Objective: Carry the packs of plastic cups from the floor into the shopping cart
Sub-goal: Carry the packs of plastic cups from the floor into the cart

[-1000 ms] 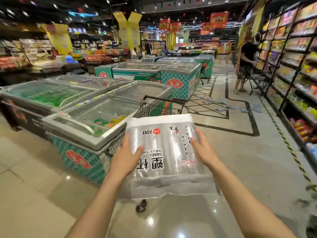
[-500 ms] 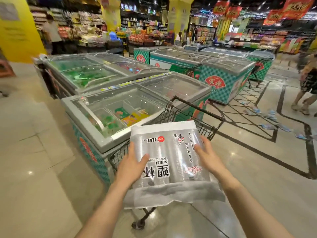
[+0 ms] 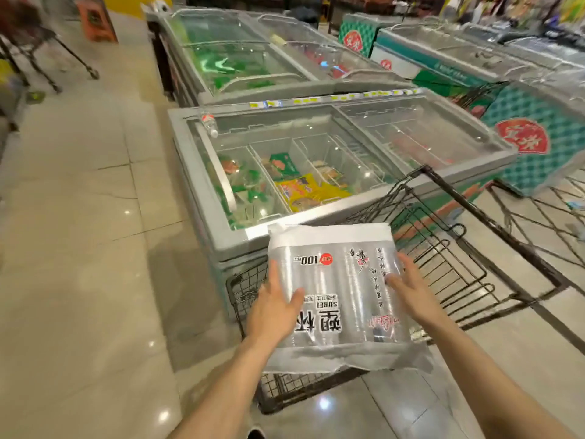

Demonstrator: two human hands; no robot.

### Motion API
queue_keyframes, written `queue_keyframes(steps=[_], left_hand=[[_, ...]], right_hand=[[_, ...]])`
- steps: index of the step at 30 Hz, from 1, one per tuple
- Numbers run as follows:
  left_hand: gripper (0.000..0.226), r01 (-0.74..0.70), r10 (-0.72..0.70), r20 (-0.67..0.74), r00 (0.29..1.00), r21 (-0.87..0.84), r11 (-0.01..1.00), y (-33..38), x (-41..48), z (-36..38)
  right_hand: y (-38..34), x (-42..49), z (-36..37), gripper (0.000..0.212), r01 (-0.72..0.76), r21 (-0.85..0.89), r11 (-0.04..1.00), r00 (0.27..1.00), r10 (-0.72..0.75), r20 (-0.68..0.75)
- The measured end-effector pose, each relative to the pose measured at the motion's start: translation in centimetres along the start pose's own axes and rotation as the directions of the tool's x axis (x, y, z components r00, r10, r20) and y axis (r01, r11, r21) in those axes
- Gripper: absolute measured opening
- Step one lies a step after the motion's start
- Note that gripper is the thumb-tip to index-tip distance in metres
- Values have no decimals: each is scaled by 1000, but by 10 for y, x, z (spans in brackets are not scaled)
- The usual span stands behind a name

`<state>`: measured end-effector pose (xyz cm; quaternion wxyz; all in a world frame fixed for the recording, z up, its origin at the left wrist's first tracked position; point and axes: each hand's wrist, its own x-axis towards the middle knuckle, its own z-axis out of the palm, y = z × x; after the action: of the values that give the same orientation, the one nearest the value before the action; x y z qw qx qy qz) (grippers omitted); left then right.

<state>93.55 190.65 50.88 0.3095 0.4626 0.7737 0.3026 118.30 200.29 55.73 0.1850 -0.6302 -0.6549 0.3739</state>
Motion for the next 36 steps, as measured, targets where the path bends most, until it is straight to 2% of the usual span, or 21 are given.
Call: queue_keyframes(steps=[5, 8, 10, 16, 23, 30, 33, 36], left_hand=[[88, 100, -103, -63, 993, -54, 994, -42, 25, 34], [88, 195, -200, -101, 975, -54, 979, -66, 37, 65], [88, 253, -262, -119, 958, -86, 964, -74, 43, 85], [88, 445, -470, -137, 872, -181, 877, -106, 66, 157], [92, 570, -592, -120, 797, -172, 803, -165, 91, 210], [86, 627, -655, -124, 746, -204, 752, -233, 132, 241], [84, 641, -674, -149, 724, -217, 736, -250, 140, 254], [84, 615, -641, -193, 743, -181, 768, -255, 144, 265]], right_hand=[[22, 71, 43, 62, -78, 30, 997, 979, 71, 189], [44, 110, 70, 53, -87, 79, 993, 951, 59, 304], [63, 136, 88, 46, -127, 80, 989, 925, 89, 370], [126, 204, 139, 56, -174, 72, 982, 831, 107, 546], [183, 246, 213, 56, -167, -8, 986, 774, 136, 619], [224, 259, 280, 56, -325, 38, 945, 776, 244, 582], [237, 259, 298, 62, -337, 60, 940, 781, 243, 576], [243, 257, 309, 62, -292, 70, 954, 804, 205, 558]])
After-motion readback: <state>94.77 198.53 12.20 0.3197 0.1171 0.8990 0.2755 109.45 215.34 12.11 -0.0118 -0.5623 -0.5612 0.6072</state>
